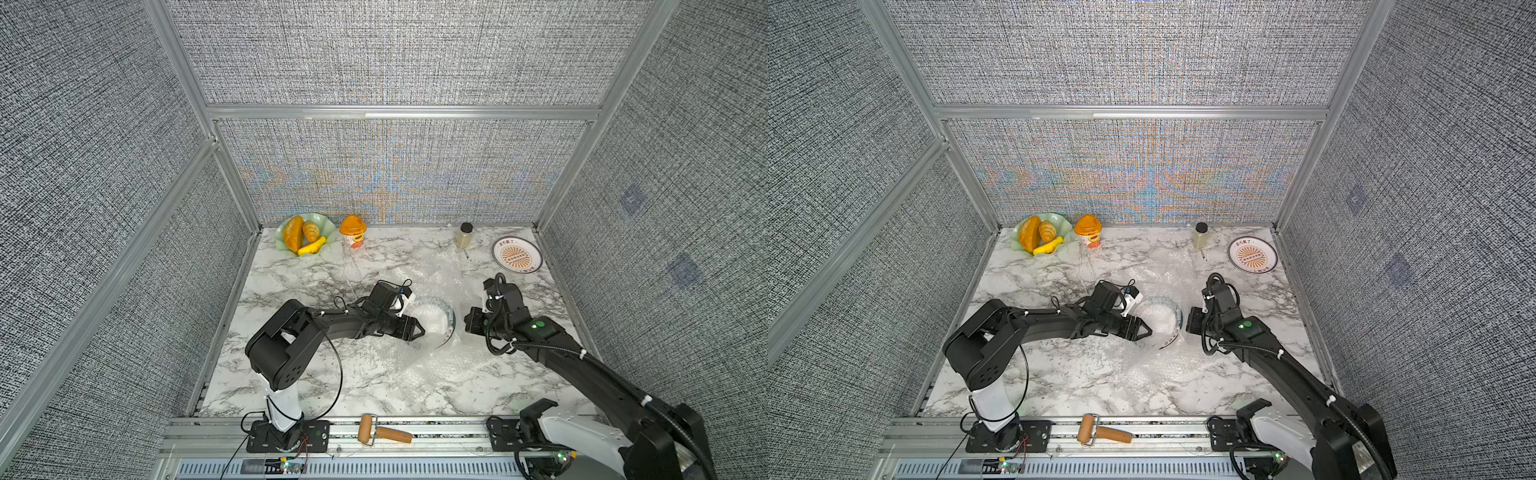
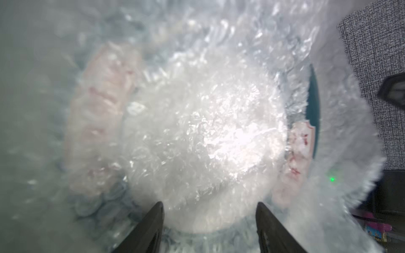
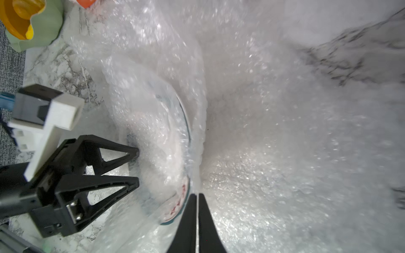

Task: Unpack dinner plates from bubble wrap
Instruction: Unwrap the bubble wrap.

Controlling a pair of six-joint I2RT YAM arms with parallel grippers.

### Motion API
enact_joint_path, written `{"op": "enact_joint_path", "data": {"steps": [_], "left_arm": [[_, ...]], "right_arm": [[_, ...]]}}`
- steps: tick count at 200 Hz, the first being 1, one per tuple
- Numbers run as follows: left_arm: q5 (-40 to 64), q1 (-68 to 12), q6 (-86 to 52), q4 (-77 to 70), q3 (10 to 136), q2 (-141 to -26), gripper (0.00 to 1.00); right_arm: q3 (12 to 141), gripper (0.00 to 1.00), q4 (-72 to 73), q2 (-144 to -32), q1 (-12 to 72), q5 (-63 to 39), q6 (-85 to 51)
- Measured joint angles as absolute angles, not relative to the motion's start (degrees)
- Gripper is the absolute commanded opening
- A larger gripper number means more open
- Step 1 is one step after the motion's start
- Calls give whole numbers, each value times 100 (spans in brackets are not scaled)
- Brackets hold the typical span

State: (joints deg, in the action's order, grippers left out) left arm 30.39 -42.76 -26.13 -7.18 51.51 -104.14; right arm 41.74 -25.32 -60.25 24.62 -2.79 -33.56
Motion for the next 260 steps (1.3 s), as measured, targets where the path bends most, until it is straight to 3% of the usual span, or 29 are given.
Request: {"op": "enact_joint_path", "data": {"steps": [74,174,260], "left_arm": [[3061,-4276,-2617,-655,5186,-10422,68],[3083,-4276,-2637,-460,5306,-10392,68],[3247,-4665,-2265,198,5889,-9511,79]], "right_arm": [[4357,18,-2668,-6455,2471,-668,-3153],[3378,13,-1658,-7537,1892,-1251,-3251],[3336,13,-1114,-7996,1850,-1463,-3280]]}}
